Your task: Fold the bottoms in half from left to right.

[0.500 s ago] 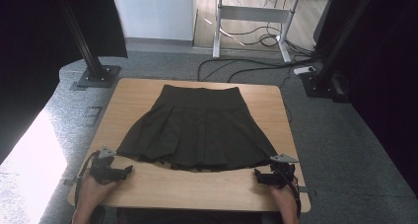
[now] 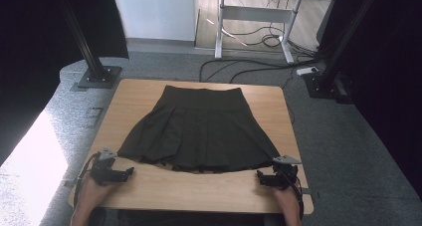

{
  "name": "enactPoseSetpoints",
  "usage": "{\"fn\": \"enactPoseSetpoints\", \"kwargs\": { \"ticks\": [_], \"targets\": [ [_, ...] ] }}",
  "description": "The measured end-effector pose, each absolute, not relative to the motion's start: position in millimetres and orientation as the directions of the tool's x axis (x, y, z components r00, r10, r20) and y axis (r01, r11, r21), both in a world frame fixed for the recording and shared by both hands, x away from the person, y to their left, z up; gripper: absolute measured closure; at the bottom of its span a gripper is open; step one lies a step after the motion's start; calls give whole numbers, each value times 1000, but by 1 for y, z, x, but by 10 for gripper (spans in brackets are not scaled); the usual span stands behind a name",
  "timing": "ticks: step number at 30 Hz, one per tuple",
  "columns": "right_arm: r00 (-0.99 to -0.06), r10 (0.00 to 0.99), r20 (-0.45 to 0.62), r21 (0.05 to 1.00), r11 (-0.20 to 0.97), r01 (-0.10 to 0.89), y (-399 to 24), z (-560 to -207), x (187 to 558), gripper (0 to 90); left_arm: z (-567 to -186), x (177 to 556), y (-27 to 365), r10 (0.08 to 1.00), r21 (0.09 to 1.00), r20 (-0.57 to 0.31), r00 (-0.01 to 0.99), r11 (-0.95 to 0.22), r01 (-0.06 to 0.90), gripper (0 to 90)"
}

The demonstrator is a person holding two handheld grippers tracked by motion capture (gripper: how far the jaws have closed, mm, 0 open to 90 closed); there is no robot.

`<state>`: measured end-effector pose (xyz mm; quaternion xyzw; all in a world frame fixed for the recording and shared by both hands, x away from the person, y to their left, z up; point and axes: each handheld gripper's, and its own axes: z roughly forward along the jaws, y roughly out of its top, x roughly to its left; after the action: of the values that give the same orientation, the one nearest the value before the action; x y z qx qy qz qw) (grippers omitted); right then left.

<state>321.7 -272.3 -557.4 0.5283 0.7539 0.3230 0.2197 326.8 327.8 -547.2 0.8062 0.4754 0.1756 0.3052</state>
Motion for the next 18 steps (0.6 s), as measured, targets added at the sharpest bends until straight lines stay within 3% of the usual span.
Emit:
{"fn": "enactPoseSetpoints", "kwargs": {
  "ticks": [12,18],
  "targets": [
    [-343,939,40,720,211,661,-276,-554,320,0,-544,327,331,867,654,2,498,-378,655,0],
    [-349,937,16,734,226,640,-275,-543,317,0,-529,330,339,867,693,-23,498,-345,633,0]
  ]
}}
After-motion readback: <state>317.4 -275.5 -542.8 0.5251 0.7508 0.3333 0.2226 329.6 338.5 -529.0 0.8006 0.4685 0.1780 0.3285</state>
